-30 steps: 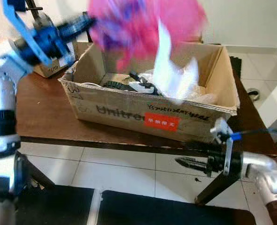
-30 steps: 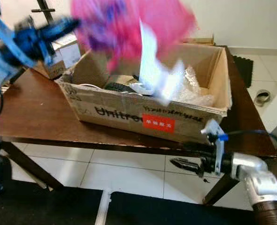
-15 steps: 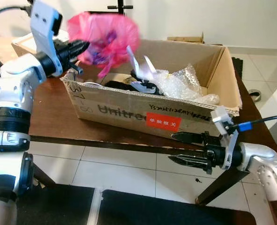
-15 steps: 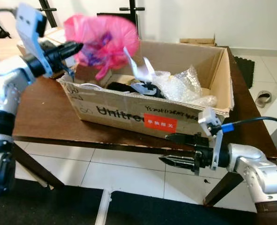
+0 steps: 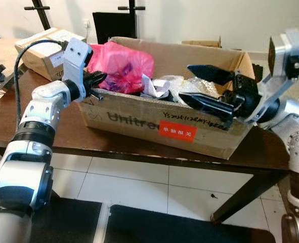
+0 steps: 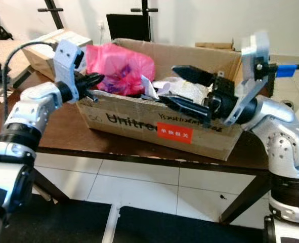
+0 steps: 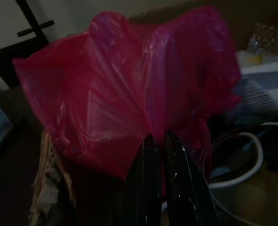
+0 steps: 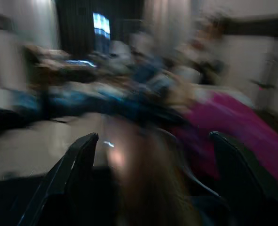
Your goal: Picking trash to rubbish bin
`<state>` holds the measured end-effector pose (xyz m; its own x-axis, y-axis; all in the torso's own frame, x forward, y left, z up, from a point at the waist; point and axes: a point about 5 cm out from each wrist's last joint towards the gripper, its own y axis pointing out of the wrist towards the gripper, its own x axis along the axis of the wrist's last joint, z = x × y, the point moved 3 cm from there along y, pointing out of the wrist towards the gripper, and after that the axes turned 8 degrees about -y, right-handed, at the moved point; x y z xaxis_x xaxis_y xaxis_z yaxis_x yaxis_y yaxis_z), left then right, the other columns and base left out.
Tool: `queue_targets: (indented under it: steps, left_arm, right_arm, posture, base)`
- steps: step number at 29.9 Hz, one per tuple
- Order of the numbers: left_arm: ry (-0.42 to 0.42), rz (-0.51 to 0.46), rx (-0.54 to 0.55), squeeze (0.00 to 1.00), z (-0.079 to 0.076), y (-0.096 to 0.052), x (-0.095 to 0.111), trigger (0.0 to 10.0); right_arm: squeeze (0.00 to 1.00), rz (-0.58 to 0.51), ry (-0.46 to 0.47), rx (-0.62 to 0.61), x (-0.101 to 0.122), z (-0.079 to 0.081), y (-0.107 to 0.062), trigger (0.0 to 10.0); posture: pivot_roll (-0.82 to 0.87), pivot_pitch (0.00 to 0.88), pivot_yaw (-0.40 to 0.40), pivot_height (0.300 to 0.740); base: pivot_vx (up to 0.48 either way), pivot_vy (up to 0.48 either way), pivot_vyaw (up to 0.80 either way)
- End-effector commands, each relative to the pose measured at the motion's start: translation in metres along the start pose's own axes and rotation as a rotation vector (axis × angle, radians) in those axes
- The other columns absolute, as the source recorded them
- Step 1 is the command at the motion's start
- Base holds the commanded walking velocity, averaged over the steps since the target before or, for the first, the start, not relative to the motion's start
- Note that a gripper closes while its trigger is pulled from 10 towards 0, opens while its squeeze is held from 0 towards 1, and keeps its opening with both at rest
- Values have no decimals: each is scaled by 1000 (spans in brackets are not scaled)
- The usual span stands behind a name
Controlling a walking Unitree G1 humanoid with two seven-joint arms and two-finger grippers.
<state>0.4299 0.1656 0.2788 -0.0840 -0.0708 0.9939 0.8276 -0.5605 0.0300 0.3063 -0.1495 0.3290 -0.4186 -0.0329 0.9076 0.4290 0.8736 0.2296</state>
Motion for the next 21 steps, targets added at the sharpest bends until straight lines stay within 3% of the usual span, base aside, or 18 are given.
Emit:
queue_targets:
  steps: [1, 8, 10, 11, 12, 13, 15, 21]
  left_arm:
    - [2, -5, -33, 0, -8, 7, 2, 10000]
    - [11, -31, -97, 0, -24, 25, 18, 10000]
    - [50, -22, -152, 0, -30, 27, 21, 10000]
    - [51, -18, -163, 82, -31, 27, 22, 10000]
    - [51, -18, -163, 82, -31, 27, 22, 10000]
    - [35, -19, -167, 1000, -32, 28, 24, 10000]
    - [-12, -21, -175, 1000, -31, 29, 29, 10000]
    - [-51, -27, -182, 1000, -30, 29, 33, 10000]
  right_arm:
    - [0, 21, -49, -31, -1, -4, 6, 10000]
    - [0, 81, -45, -41, -13, -4, 14, 10000]
    - [0, 110, -56, -46, -17, -3, 16, 10000]
    - [0, 116, -55, -48, -18, -3, 16, 10000]
    - [0, 116, -55, -48, -18, -3, 16, 10000]
    - [0, 125, -54, -47, -19, -3, 16, 10000]
    - [0, 141, -58, -46, -22, -2, 18, 10000]
    - [0, 156, -62, -42, -24, -1, 17, 10000]
  posture:
    - [-57, 94, 48, 740]
    - [-57, 97, 51, 740]
    - [-63, 102, 57, 740]
    - [-63, 102, 57, 740]
    - [-63, 102, 57, 740]
    - [-61, 103, 57, 740]
    - [-62, 103, 59, 740]
    - [-62, 103, 62, 740]
  base:
    - [0, 0, 0]
    - [0, 0, 0]
    - [0, 0, 0]
    - [0, 0, 0]
    - [0, 0, 0]
    - [0, 0, 0]
    - [0, 0, 0]
    - [0, 0, 0]
